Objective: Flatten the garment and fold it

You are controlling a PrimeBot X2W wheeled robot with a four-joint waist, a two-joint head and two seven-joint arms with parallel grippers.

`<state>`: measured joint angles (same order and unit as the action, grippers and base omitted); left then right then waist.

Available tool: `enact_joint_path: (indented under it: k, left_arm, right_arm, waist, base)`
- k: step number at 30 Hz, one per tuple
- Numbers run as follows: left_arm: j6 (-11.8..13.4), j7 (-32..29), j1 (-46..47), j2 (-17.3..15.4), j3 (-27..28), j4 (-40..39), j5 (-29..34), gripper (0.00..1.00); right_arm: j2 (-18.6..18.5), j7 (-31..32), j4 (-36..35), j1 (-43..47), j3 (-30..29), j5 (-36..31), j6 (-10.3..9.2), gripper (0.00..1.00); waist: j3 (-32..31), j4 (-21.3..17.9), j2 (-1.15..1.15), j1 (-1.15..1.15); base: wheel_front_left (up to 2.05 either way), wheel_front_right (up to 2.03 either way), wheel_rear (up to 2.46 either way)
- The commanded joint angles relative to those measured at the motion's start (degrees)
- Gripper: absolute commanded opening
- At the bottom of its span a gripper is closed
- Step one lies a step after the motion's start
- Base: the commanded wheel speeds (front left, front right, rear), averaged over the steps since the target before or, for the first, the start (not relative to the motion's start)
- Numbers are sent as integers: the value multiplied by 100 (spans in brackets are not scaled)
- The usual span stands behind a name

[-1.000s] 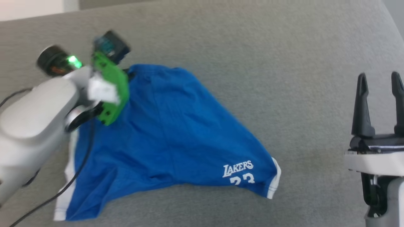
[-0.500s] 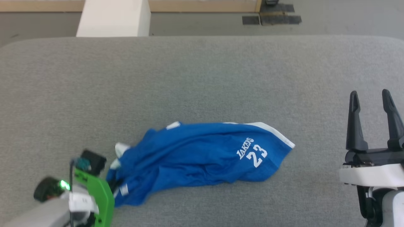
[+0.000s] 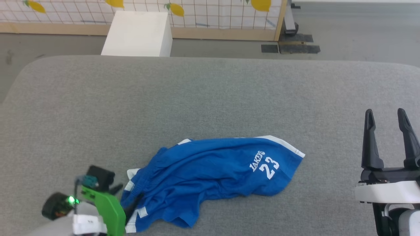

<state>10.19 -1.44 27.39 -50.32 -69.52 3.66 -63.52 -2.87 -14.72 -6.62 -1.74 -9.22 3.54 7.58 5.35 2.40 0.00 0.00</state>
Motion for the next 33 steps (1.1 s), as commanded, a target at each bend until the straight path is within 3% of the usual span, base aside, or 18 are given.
enact_joint_path:
  k: [1,5,9,18,22,29,33]
  left_arm:
    - [39,87,188,-136,155,-164,24,100]
    - [-23,68,722,-338,460,-491,123,100]
    - [-330,-176,1431,-222,599,-273,313,100]
    - [-1323,-1583,2711,770,187,1029,420,100]
    - [-1596,-2188,3003,1144,-31,1600,341,100]
    - [-1755,-3317,3279,1588,-316,2304,559,100]
    - [-1764,-3829,3215,1680,-370,2168,684,100]
  right_arm:
    - [0,-28,-2,76,-14,1,-9,100]
    - [0,-28,-5,79,-18,23,-9,100]
    - [0,-28,6,4,79,39,-9,100]
    - [0,-28,27,-203,108,98,-9,100]
    - [0,-28,38,-243,98,126,-9,100]
    - [0,-28,22,-366,77,173,-9,100]
    - [0,-28,13,-447,82,216,-9,100]
  waist:
    - [-81,73,0,0]
    - [-94,124,0,0]
    - [-9,60,0,0]
    - [267,-347,0,0]
    - [373,-542,0,0]
    - [593,-768,0,0]
    - [717,-878,0,0]
  base:
    - [0,0,0]
    - [0,0,0]
    - [0,0,0]
    - [0,0,0]
    - [0,0,0]
    - [0,0,0]
    - [0,0,0]
